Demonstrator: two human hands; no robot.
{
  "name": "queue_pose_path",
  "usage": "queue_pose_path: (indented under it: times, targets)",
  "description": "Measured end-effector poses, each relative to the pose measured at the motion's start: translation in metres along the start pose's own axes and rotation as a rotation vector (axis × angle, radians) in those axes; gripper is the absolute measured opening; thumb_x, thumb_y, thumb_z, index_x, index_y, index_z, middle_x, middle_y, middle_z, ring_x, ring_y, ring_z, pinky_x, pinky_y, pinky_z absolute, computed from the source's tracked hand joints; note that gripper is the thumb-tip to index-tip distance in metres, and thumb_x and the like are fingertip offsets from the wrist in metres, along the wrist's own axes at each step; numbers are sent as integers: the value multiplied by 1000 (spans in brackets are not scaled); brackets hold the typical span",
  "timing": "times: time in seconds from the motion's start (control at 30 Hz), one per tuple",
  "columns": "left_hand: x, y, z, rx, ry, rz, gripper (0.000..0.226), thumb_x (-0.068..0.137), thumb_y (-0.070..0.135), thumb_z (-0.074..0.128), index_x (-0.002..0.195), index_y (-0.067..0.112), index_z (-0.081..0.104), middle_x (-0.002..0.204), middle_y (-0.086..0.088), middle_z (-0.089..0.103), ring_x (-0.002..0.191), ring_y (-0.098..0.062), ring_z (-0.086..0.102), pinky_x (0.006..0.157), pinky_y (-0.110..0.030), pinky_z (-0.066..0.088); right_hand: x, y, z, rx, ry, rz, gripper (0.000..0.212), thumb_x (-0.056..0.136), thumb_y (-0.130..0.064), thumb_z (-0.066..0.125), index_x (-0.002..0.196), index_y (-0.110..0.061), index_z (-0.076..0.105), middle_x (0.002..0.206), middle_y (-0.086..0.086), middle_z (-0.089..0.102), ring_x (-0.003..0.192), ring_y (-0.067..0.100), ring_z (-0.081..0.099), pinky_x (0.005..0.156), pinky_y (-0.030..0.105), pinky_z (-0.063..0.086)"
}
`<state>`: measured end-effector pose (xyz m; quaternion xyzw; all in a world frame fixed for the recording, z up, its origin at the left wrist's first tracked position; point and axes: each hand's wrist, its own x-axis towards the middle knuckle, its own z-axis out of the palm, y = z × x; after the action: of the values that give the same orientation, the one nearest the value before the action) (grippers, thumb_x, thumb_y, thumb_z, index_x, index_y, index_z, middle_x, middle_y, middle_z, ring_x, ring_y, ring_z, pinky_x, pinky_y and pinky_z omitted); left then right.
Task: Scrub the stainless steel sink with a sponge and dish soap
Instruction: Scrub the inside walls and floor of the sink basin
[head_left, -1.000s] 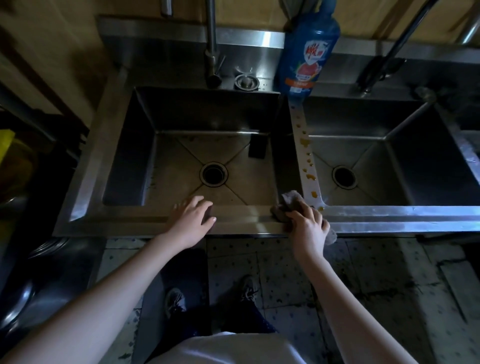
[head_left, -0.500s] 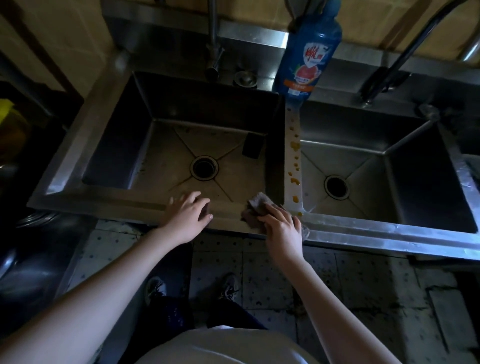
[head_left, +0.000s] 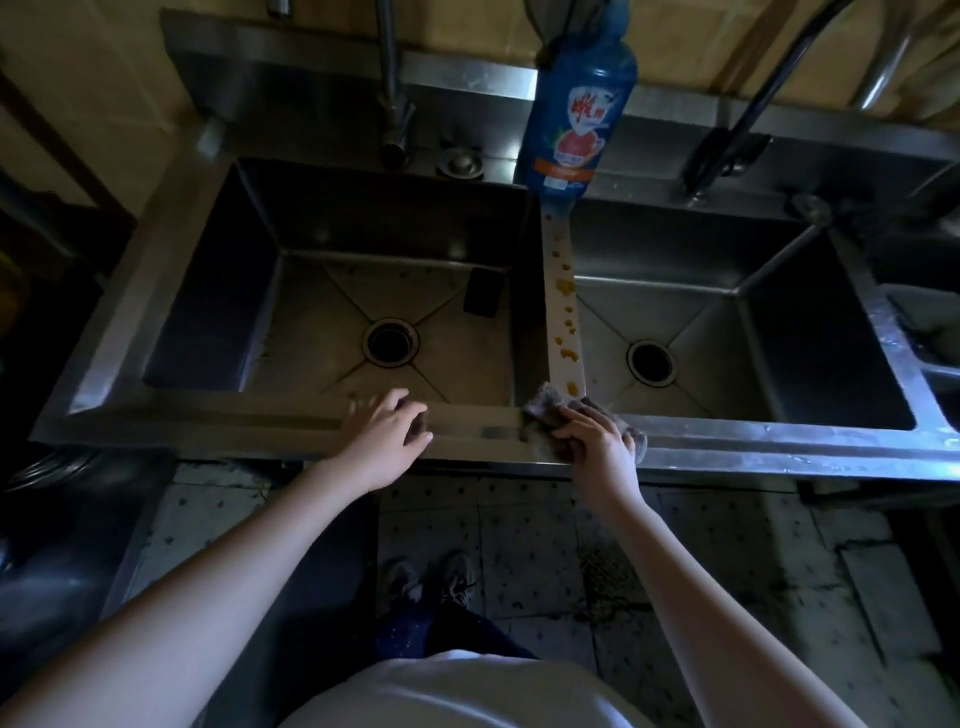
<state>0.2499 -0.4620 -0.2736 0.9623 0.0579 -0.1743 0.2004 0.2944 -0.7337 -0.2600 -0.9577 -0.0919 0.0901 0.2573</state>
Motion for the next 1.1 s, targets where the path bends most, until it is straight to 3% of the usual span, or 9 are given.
queue_pose_path:
  times: [0.17, 0.37, 0.5, 0.6, 0.73, 0.9, 1.1]
  targets:
    - [1, 6, 0, 14, -4, 41, 47, 92, 45, 47, 135, 27, 42, 150, 0, 28, 133, -28, 30, 111, -46, 18, -2, -5, 6, -15, -42, -4, 28, 84, -1, 59, 101, -20, 72, 139, -7, 53, 136, 19, 38, 107, 57, 28]
    - [-1, 5, 4, -9, 2, -27, 46, 91, 45, 49, 134, 27, 43, 148, 1, 31, 130, -29, 37, 110, -46, 20, 14, 10, 5, -7, -83, -80, 25, 84, -1, 62, 99, -18, 73, 139, -5, 53, 138, 22, 37, 112, 53, 25]
    - [4, 13, 5, -116, 39, -85, 46, 92, 39, 51, 134, 22, 43, 146, -1, 33, 127, -31, 41, 107, -45, 30, 41, 17, 3, -5, -83, -211, 25, 80, 3, 63, 92, -15, 75, 135, 1, 57, 132, 29, 44, 108, 55, 32]
    - [7, 26, 12, -189, 82, -163, 46, 92, 35, 52, 135, 20, 43, 145, -1, 34, 126, -28, 40, 98, -35, 34, 62, 27, 1, -15, -100, -306, 24, 78, 0, 65, 90, -18, 75, 133, -1, 59, 127, 29, 48, 104, 53, 37]
    - [14, 50, 25, -224, 131, -232, 46, 92, 34, 52, 135, 18, 42, 143, -4, 34, 129, -29, 37, 102, -42, 38, 97, 42, -5, -67, -173, -382, 31, 79, -6, 64, 98, -29, 72, 137, -10, 54, 130, 24, 44, 103, 45, 35]
    - [22, 84, 38, -274, 189, -297, 49, 92, 39, 50, 136, 20, 39, 144, -4, 34, 131, -27, 35, 105, -46, 36, 140, 53, -12, -152, -259, -470, 35, 86, -15, 58, 110, -39, 65, 145, -17, 43, 133, 17, 36, 101, 44, 35]
    - [23, 113, 43, -213, 236, -343, 49, 93, 42, 45, 137, 21, 38, 141, -4, 41, 129, -27, 37, 104, -44, 33, 172, 47, -24, -191, -330, -534, 31, 91, -23, 55, 118, -37, 62, 150, -14, 37, 137, 21, 30, 101, 48, 36]
